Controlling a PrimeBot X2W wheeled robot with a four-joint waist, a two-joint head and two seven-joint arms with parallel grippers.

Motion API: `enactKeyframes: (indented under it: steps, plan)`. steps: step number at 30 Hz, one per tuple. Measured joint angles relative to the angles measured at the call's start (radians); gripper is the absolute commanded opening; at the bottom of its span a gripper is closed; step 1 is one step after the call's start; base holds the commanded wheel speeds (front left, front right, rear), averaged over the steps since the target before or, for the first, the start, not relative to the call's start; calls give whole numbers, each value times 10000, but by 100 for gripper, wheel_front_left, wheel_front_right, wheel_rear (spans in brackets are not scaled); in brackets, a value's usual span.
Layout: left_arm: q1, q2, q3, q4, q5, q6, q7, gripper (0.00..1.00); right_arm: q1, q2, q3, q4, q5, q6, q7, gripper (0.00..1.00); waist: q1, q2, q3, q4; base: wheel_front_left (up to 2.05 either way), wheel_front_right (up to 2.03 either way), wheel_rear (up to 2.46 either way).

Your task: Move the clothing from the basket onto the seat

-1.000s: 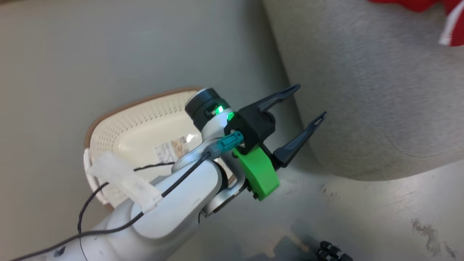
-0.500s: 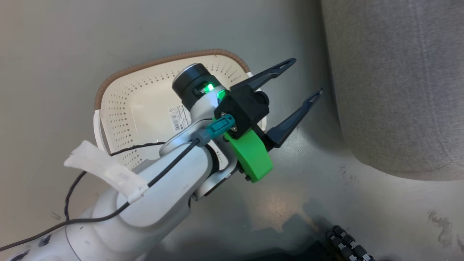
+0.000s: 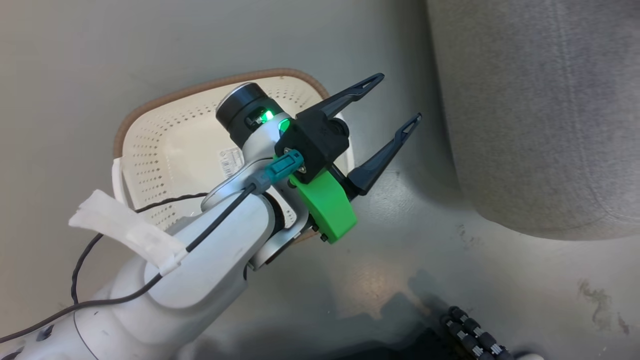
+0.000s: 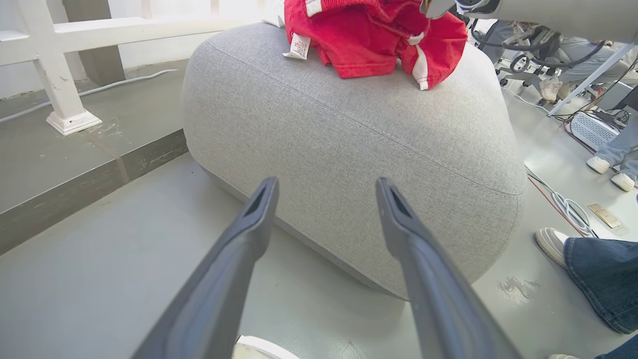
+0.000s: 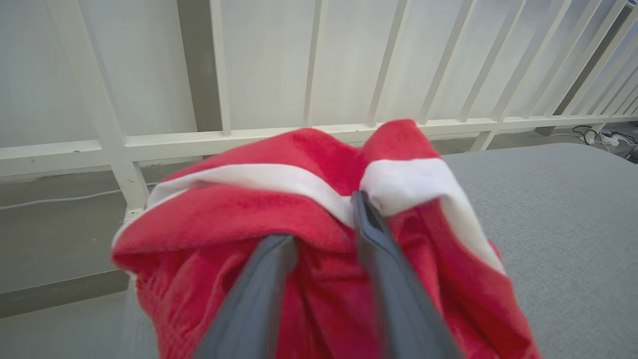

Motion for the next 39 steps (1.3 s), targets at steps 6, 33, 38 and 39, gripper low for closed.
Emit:
enactKeyframes:
  steps: [6, 33, 38, 39]
  plan:
    - [6, 167, 77, 27, -2, 0, -2, 100, 1, 378, 151, 247, -2, 221, -364, 100, 0, 0, -175, -370, 0, 0, 0]
    - [981, 562, 997, 723, -752, 224, -1104, 100, 1724, 1223, 809, -453, -629, 1083, -671, 100, -1, 0, -2386, -1917, 0, 0, 0]
    - [1239, 520, 1283, 970, -918, 341, -1463, 100, 2137, 1329, 903, -763, -690, 1164, -671, 100, -1, 0, -2847, -1618, 0, 0, 0]
    - [1309, 520, 1369, 1012, -941, 360, -1547, 100, 2224, 1356, 949, -830, -708, 1183, -671, 100, -1, 0, -2926, -1529, 0, 0, 0]
